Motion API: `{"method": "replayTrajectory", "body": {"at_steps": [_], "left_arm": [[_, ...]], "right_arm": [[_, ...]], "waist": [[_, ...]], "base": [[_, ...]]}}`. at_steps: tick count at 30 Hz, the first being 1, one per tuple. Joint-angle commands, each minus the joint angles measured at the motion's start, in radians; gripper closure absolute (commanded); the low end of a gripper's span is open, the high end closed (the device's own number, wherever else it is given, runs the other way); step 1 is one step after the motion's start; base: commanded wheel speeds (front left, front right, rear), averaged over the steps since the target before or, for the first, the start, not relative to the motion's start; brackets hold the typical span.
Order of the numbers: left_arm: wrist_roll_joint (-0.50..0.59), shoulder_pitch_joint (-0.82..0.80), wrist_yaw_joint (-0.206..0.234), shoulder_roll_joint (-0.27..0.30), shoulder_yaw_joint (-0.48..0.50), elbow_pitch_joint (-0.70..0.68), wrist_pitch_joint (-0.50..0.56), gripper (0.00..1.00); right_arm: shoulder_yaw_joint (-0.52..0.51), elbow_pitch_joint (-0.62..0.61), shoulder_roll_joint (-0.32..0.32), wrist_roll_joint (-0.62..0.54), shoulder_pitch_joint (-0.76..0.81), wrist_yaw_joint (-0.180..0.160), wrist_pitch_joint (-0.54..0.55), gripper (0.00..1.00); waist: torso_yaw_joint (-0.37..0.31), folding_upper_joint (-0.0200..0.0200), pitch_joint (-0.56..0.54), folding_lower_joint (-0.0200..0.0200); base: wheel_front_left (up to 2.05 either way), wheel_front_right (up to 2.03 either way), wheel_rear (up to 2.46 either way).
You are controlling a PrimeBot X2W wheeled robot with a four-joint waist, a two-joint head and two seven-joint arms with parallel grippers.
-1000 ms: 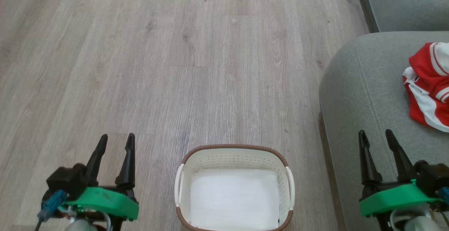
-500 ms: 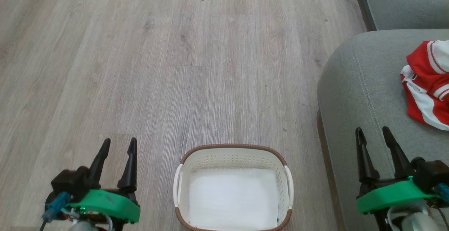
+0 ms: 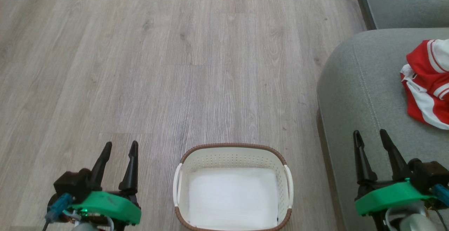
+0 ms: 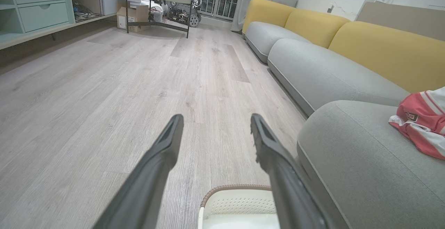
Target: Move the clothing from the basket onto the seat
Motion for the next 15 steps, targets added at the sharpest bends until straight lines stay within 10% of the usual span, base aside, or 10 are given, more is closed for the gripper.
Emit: {"method": "replayTrajectory", "body": {"at_steps": [1, 4, 5, 15], "left_arm": [[0.016, -0.049, -0.006, 0.002, 0.052, -0.018, -0.011, 0.0], [0.016, -0.051, -0.014, -0.002, 0.055, -0.013, -0.011, 0.0], [0.009, 0.0, -0.011, -0.009, 0.013, 0.021, 0.0, 1.0], [-0.062, 0.005, -0.017, -0.026, 0.031, 0.058, 0.026, 1.0]], "right_arm": [[0.023, -0.025, -0.007, 0.002, -0.047, 0.0, -0.011, 0.0], [0.023, -0.024, -0.007, 0.003, -0.048, 0.0, -0.011, 0.0], [0.003, 0.01, 0.0, 0.0, 0.001, 0.0, 0.0, 1.0], [0.005, 0.054, 0.005, 0.08, 0.004, 0.0, 0.022, 1.0]], "waist": [[0.0, 0.0, 0.001, 0.0], [0.001, 0.0, 0.001, 0.0], [0.0, 0.0, 0.001, 0.0], [-0.004, 0.0, 0.001, 0.0]], "base": [[0.0, 0.0, 0.0], [0.0, 0.0, 0.0], [0.0, 0.0, 0.0], [0.0, 0.0, 0.0]]}}
